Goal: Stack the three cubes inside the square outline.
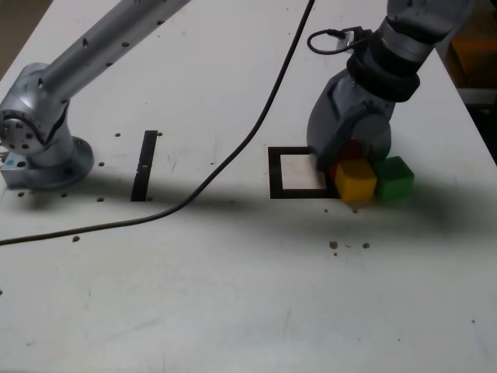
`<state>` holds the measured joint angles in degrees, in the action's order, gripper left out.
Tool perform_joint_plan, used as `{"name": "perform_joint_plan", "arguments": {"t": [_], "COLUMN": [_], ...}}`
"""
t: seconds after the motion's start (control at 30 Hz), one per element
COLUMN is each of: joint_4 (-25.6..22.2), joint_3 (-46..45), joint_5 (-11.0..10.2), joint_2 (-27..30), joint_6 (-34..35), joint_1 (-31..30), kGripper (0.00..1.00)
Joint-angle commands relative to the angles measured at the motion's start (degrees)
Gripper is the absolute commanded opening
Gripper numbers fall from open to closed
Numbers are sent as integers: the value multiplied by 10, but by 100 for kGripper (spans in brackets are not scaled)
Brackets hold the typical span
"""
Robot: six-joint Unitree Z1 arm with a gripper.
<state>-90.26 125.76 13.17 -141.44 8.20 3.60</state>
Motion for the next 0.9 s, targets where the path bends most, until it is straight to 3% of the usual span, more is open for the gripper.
{"name": "perform_joint_plan", "arguments": {"t": [0.0, 0.33, 0.57, 0.7, 0.87], "joint_4": [-4, -6, -24, -28, -22], "joint_3": [2, 6, 7, -45, -118], "joint_5": [-3, -21, -49, -69, -70], "joint_2": [-2, 12, 69, 134, 160], "joint_6": [-2, -12, -12, -25, -41], "joint_1": [-1, -6, -17, -18, -22], "kGripper": [56, 41, 38, 34, 34]}}
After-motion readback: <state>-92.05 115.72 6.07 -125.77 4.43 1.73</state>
